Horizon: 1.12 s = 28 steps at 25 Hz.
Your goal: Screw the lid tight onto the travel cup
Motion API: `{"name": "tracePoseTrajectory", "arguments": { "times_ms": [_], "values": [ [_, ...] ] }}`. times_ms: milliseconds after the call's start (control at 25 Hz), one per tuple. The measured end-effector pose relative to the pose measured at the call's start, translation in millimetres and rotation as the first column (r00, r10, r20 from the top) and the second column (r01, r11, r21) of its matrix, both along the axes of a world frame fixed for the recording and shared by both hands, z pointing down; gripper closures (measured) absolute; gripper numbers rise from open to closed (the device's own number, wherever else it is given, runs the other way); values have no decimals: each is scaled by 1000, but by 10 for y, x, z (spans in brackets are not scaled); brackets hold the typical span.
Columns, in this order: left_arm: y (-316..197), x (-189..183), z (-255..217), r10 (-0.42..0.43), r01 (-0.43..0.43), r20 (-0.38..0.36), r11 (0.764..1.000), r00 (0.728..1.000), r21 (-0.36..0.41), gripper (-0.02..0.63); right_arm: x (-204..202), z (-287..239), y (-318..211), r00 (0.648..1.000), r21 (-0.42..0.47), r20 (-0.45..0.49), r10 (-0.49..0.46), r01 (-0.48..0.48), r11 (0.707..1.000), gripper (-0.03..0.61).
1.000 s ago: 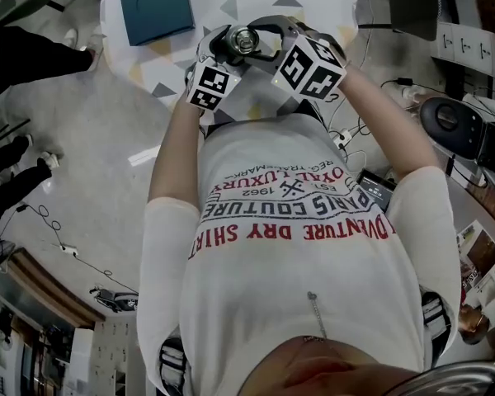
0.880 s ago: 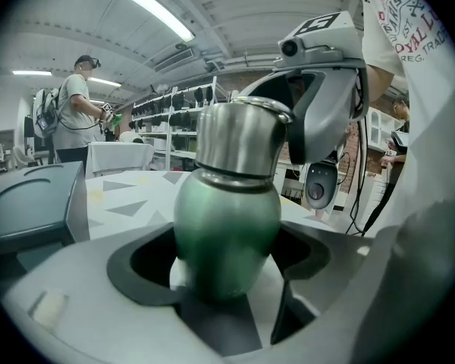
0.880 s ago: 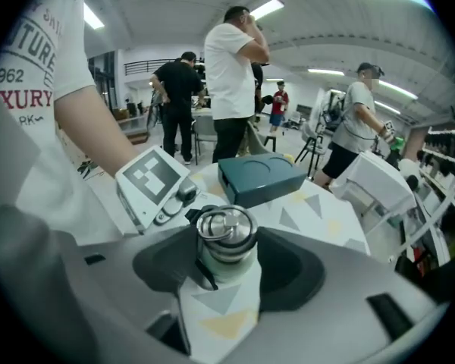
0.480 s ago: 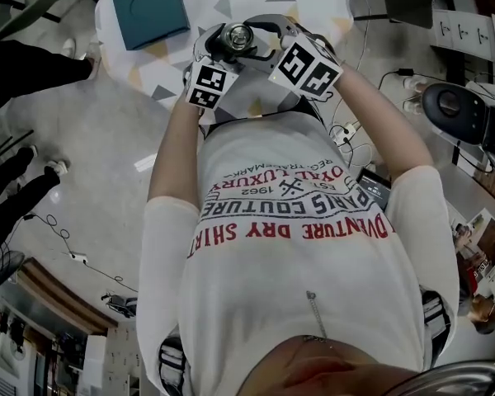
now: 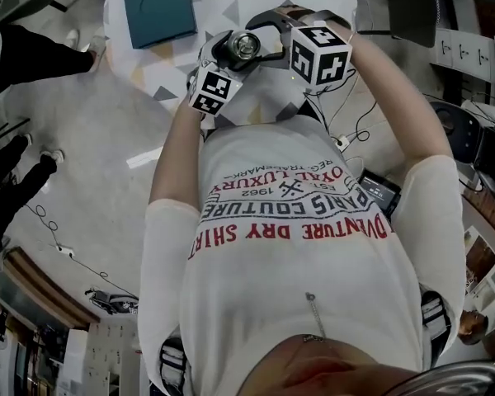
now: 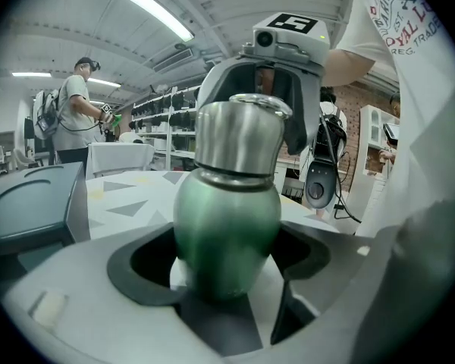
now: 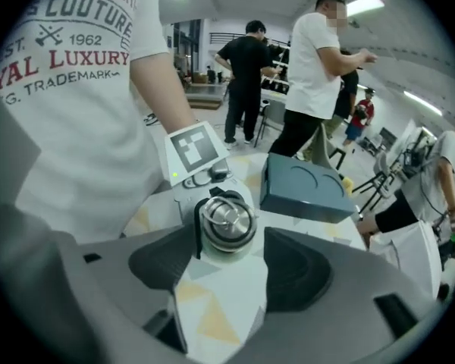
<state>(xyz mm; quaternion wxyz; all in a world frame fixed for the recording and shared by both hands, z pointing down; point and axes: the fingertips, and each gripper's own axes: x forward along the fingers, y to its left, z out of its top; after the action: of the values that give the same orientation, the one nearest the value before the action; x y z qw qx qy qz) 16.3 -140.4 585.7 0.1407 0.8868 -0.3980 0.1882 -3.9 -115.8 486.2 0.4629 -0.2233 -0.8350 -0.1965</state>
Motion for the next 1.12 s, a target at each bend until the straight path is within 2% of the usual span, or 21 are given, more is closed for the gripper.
{"name": "tracePoseTrajectory", "arguments": {
  "times_ms": [280,400,600,680,760,840,920,1040,1120],
  "values": [
    [-1,-5,27,-1,1,7,1000,1000,-3,233,-60,29,10,975,21,-80,-205,208,978,293],
    [1,-6,33,-2,2,9,1000,1000,-3,233,-64,53,45,956,24,-101,-274,278,960,341],
    [-2,-13,29,-2,2,14,1000,1000,0,233,-72,50,47,954,11,-108,-280,283,959,342],
    [-3,-11,22,-2,2,14,1000,1000,1,233,-72,44,44,963,12,-102,-249,252,968,342],
    [-5,-12,15,-1,1,13,1000,1000,1,233,-84,37,33,979,1,-93,-181,182,983,342],
    [-2,-10,20,0,0,11,1000,1000,-1,233,-98,34,21,994,-18,-76,-75,74,997,342],
    [-6,-10,28,1,-1,11,1000,1000,-2,233,-108,33,2,998,-29,-49,42,-44,999,342],
    [-10,-19,32,3,-3,11,1000,1000,-1,233,-125,36,-25,977,-38,7,211,-211,977,342],
    [-6,-19,36,4,-4,11,1000,1000,-3,233,-128,38,-43,944,-57,35,328,-326,944,342]
  ]
}}
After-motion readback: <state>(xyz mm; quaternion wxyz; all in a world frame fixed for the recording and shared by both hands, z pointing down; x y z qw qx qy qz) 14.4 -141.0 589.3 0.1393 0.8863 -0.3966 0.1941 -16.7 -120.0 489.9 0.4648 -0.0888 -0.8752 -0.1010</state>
